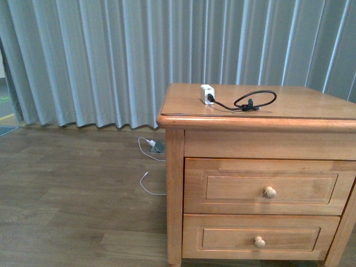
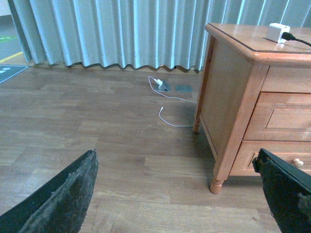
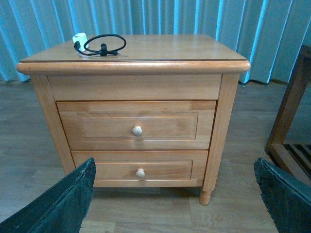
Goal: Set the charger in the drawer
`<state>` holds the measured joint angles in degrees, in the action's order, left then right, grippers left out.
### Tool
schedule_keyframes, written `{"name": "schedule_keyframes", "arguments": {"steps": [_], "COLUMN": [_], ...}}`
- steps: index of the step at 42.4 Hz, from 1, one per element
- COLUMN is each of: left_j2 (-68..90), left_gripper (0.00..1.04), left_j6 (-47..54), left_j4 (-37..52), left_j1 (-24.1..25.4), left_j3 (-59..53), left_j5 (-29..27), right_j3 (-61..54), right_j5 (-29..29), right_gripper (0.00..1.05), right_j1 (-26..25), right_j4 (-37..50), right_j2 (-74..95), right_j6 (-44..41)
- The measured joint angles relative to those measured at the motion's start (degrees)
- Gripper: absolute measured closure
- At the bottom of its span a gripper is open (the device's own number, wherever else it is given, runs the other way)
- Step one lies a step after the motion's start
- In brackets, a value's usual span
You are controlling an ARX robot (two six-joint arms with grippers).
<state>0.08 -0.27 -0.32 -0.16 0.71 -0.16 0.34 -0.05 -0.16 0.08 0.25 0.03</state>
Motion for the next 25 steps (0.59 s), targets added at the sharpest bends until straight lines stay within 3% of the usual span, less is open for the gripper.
{"name": "schedule_keyframes", "arguments": {"steps": [25], "left_j2": [0.00], "left_gripper": [0.06], "left_j6": [0.00], "left_j4": [0.00], "left_j1": [0.00], "left_j3": [0.00], "left_j5": [0.00], "right_j3": [0.00], "right_j5": [-0.02], "right_gripper": [0.08], "right_j1": [0.00], "right_j4": [0.00], "right_j2": [0.00], "right_j6": [0.00]}}
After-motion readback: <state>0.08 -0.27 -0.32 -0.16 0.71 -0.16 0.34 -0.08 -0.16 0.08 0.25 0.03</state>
